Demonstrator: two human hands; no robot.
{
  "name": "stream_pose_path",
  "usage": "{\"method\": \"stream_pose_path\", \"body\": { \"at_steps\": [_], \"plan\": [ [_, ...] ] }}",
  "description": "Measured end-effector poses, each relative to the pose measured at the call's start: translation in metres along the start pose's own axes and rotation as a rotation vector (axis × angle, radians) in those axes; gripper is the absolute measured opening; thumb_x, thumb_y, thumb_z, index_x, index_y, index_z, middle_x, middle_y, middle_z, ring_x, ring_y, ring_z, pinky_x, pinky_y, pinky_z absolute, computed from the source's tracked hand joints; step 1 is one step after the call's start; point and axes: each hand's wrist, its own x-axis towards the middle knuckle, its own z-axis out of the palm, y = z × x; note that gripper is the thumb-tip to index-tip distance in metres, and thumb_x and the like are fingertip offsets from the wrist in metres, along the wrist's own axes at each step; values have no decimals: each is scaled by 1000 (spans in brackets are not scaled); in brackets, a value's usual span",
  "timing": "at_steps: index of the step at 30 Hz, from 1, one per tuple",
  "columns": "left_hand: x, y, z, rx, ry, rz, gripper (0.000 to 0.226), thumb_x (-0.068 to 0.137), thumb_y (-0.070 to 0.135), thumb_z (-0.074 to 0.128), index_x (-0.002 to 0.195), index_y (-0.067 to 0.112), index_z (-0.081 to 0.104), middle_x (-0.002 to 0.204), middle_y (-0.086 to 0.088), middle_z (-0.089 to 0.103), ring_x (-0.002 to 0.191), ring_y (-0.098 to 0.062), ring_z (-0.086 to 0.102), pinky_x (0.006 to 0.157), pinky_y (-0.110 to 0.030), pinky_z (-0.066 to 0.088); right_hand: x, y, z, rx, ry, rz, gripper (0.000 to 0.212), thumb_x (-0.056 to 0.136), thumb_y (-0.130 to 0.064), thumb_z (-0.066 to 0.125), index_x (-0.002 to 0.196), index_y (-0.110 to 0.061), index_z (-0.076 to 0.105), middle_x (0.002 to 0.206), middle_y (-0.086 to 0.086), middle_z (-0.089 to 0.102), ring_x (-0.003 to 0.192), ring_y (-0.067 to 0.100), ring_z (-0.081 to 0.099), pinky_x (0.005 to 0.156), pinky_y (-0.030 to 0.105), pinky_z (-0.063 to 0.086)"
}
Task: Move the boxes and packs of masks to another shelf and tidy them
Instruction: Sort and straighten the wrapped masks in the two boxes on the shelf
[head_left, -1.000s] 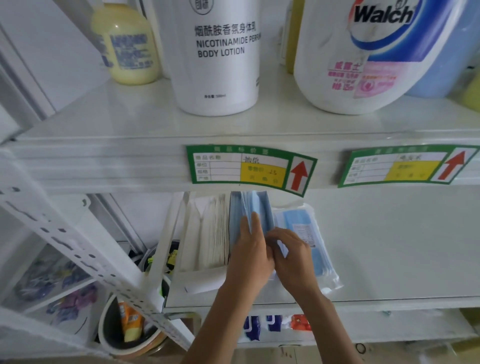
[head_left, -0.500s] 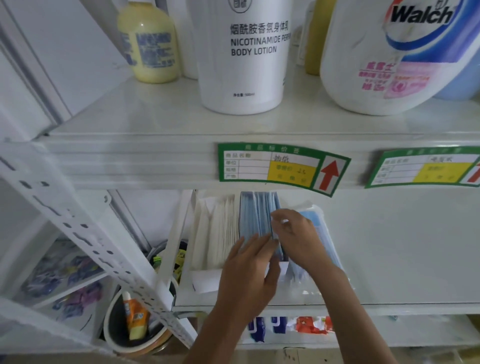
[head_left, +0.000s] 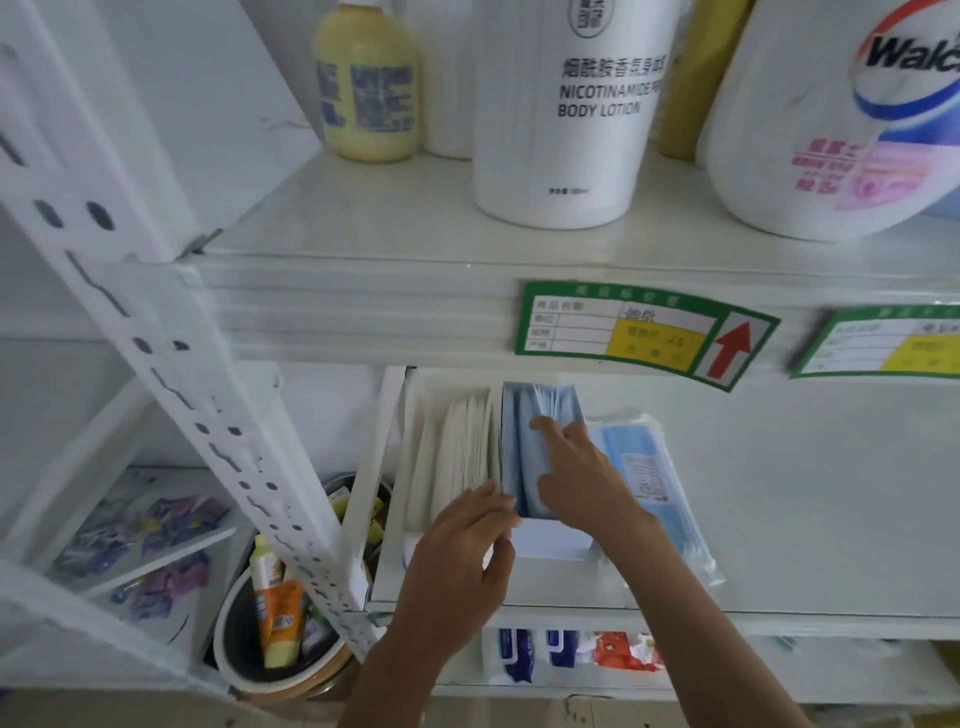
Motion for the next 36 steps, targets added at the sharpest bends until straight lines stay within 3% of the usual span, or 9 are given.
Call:
{"method": "stream_pose_path", "body": {
  "at_steps": [5, 10, 16, 20, 23, 27, 31, 34, 36],
  "plan": [
    [-2, -4, -11, -40, 27, -18, 33, 100, 26, 48, 112, 16, 77, 119, 7, 75, 130, -1, 52, 115, -16, 34, -3, -12, 12, -95, 96, 77, 42, 89, -35, 56, 127, -25, 42, 115, 6, 53, 106, 31, 55, 81, 42, 48],
    [-5, -14, -16, -63, -27, -29, 37, 102, 32, 43, 112, 18, 76, 124, 9, 72, 134, -1, 50, 114, -27, 42, -1, -12, 14, -9, 184, 188, 44, 79, -27, 60, 122, -33, 55, 99, 1, 70, 102, 28, 64, 110, 47, 34],
    [-2, -18, -18, -129, -60, -45, 37, 102, 32, 43, 114, 18, 75, 129, 10, 69, 138, 8, 41, 117, -29, 39, -9, -10, 14, 266, 271, 201, 48, 77, -27, 61, 123, -35, 60, 77, -10, 62, 85, 25, 62, 96, 45, 46],
    [3, -15, -21, -135, -80, -63, 35, 103, 29, 44, 121, 16, 72, 135, 8, 65, 139, -2, 45, 114, -35, 44, -15, -11, 16, 70, 226, 180, 49, 88, -42, 53, 136, -36, 45, 115, -3, 64, 119, 28, 54, 112, 53, 27],
    [11, -6, -19, -86, -51, -14, 37, 103, 28, 44, 130, 18, 66, 139, 7, 62, 140, -7, 46, 114, -30, 42, -23, -4, 24, -80, 328, 93, 51, 95, -61, 31, 133, -34, 53, 151, -4, 42, 141, 28, 29, 117, 61, 11],
    [31, 9, -8, -42, -130, 82, 40, 102, 24, 45, 141, 19, 57, 142, 4, 58, 140, -11, 43, 118, -29, 35, -28, 21, 27, 65, 302, -63, 45, 97, -38, 42, 138, -25, 55, 149, -4, 49, 145, 24, 31, 122, 57, 10],
    [39, 10, 9, 175, -246, 102, 33, 106, 29, 42, 136, 21, 54, 138, 3, 56, 139, -18, 42, 124, -39, 26, -28, 36, 27, -22, 293, -183, 44, 95, -28, 59, 136, -14, 58, 142, 4, 56, 138, 30, 42, 119, 51, 18],
    [37, 7, 14, 233, -227, 54, 36, 105, 35, 41, 135, 21, 54, 136, 2, 57, 137, -19, 45, 123, -43, 28, -27, 36, 26, -60, 325, -197, 50, 99, -33, 56, 143, -11, 50, 154, 10, 42, 142, 31, 35, 121, 51, 24],
    [35, 6, 16, 275, -191, 34, 46, 104, 36, 43, 146, 16, 47, 146, -4, 52, 143, -23, 42, 125, -44, 28, -28, 36, 30, -92, 276, -238, 55, 104, -33, 46, 154, -12, 35, 164, 8, 25, 152, 30, 16, 124, 49, 17]
  ]
}}
